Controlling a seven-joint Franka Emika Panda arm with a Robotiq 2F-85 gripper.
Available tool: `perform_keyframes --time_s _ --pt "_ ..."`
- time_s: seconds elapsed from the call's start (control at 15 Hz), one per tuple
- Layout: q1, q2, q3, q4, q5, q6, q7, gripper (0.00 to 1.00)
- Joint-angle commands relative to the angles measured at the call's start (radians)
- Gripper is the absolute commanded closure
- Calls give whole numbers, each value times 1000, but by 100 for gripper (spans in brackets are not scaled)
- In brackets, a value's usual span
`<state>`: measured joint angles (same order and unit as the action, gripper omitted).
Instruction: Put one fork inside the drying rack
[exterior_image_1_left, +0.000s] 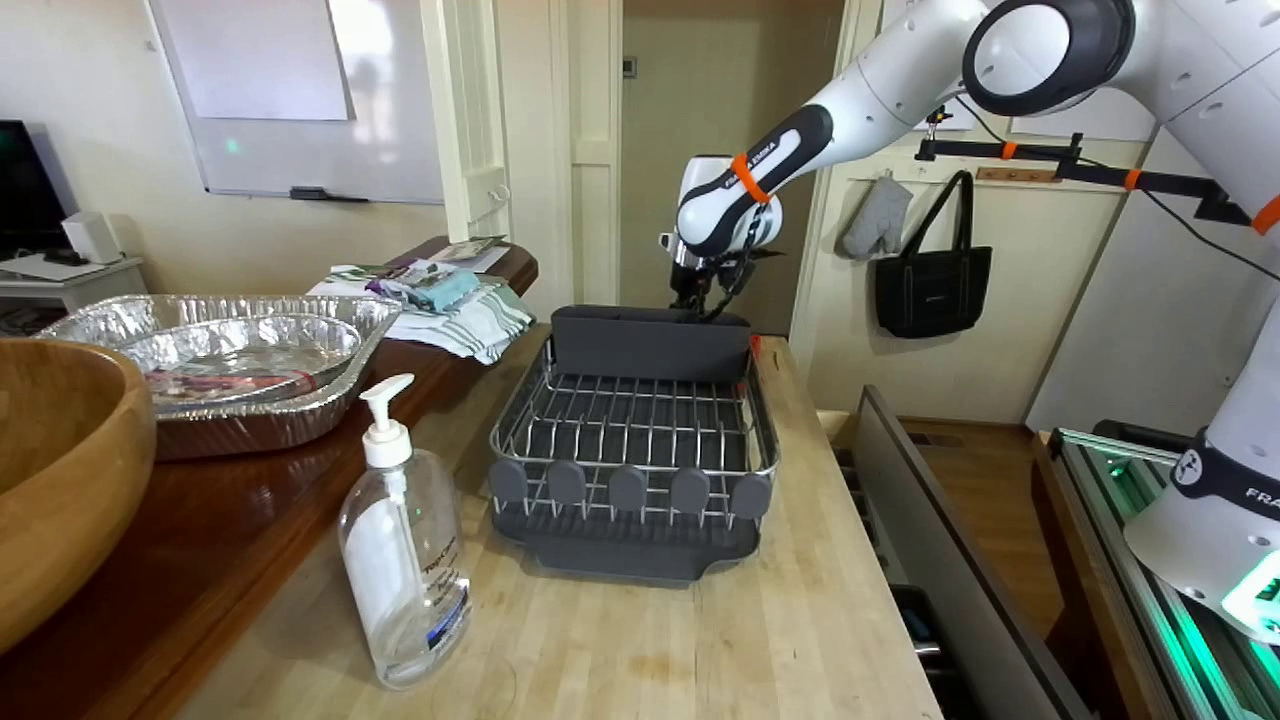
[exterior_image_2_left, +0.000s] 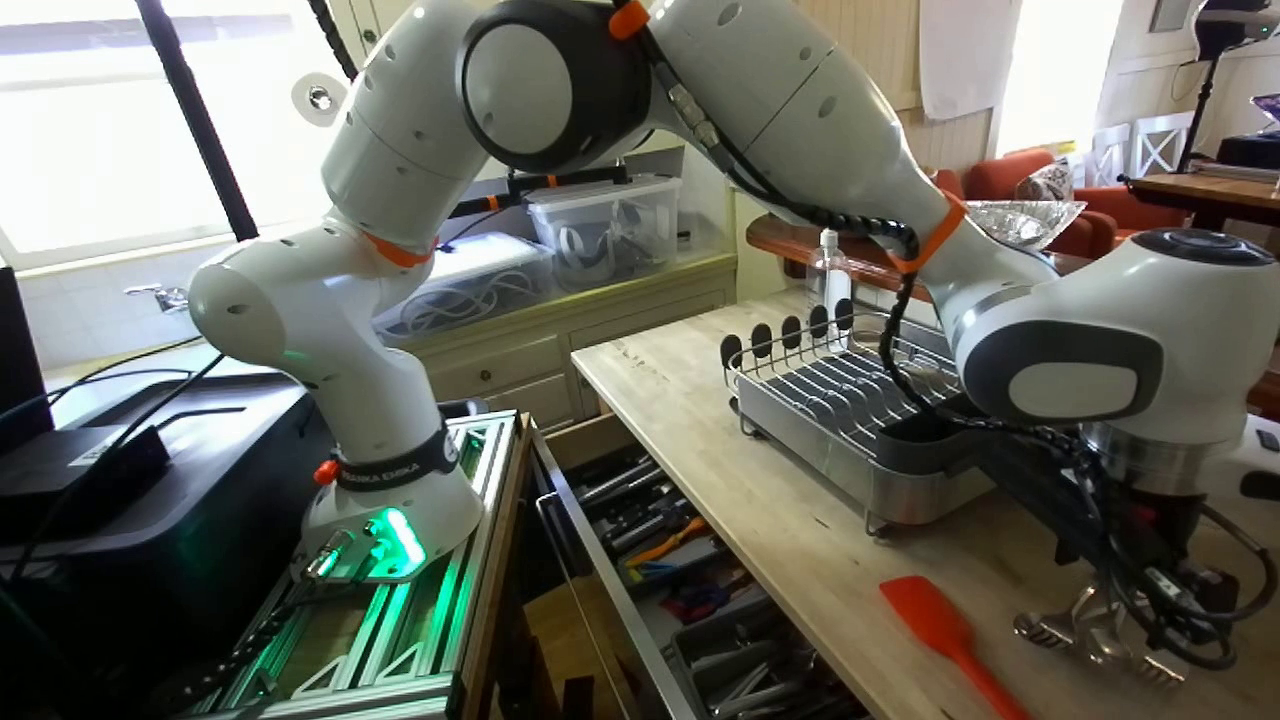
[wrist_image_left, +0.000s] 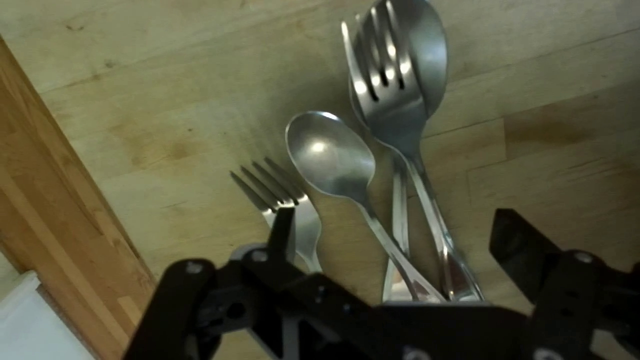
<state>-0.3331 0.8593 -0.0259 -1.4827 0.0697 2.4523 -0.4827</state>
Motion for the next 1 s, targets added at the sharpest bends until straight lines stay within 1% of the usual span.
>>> perform_keyframes --time_s 0.0,0.47,0.67,0.93 --pt "-40 24 29 55 20 -8 20 0" --pt "-81 46 44 164 56 -34 46 0" --pt "-78 76 41 217 48 -54 55 0" --pt "-64 148 28 309 31 -74 74 0"
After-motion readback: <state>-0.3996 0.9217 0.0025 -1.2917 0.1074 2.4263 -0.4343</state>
